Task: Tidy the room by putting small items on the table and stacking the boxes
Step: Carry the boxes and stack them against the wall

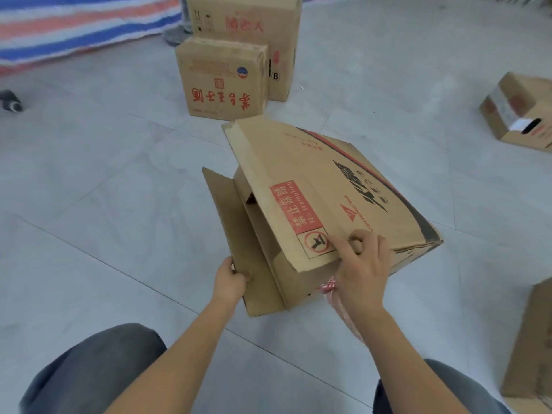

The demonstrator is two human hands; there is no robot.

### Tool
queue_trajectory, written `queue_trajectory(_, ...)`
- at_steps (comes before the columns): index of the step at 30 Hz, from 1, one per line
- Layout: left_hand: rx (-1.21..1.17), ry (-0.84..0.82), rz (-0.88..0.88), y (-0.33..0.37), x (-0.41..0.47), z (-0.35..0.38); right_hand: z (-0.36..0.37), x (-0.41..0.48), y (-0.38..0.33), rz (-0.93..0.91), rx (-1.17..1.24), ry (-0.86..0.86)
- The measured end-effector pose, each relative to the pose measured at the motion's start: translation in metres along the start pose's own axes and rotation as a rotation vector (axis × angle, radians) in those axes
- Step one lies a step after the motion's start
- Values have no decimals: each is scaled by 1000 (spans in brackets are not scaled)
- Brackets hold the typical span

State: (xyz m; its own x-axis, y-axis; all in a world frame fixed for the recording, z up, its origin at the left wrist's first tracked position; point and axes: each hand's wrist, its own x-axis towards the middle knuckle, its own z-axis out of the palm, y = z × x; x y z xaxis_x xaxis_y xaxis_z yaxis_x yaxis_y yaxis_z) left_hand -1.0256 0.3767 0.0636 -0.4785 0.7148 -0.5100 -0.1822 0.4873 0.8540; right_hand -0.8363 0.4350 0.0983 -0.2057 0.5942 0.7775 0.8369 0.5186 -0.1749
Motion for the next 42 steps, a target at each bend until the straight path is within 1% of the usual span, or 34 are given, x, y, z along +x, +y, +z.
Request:
queue_trajectory(1,2,-12,31,7,-3,-3,-2,5,-1,-36,-20,16)
queue_trajectory(5,4,-46,125,38,-15,-30,-14,14,-22,-297,-40,-62)
queue_trajectory(7,56,-49,172,51,-20,-45,-18,16,-34,-353,-24,-89)
queue_trajectory(10,109,-13,225,62,-22,-60,-23,22,-49,-330,-31,-108)
queue_trajectory(12,114,8,239,63,-23,-65,-27,21,-51,-289,-47,-61)
queue_trajectory(15,109,63,158,60,-32,-66,-32,16,-53,-257,-48,-46)
queue_trajectory(18,276,137,51,61,-54,-61,-50,22,-60,-309,-63,-132)
queue_trajectory(19,340,177,38,68,-63,-58,-61,32,-60,-300,-58,-176)
queue_trajectory(20,387,228,40,79,-73,-53,-73,48,-56,-251,-50,-213)
queue_trajectory(23,514,342,89,139,-100,-44,-112,118,-32,-8,-88,-280)
queue_trajectory(25,588,348,112,187,-120,-43,-142,161,-20,81,-103,-349)
queue_trajectory(28,647,295,152,250,-158,-48,-188,212,-29,99,-126,-459)
queue_trajectory(31,686,267,157,309,-199,-50,-242,268,-42,143,-114,-611)
queue_trajectory(32,692,253,160,330,-211,-47,-260,289,-43,154,-116,-638)
queue_trajectory(35,687,225,181,398,-246,-36,-308,351,-35,152,-113,-630)
queue_trajectory(42,755,122,318,555,-298,3,-395,462,5,85,-147,-585)
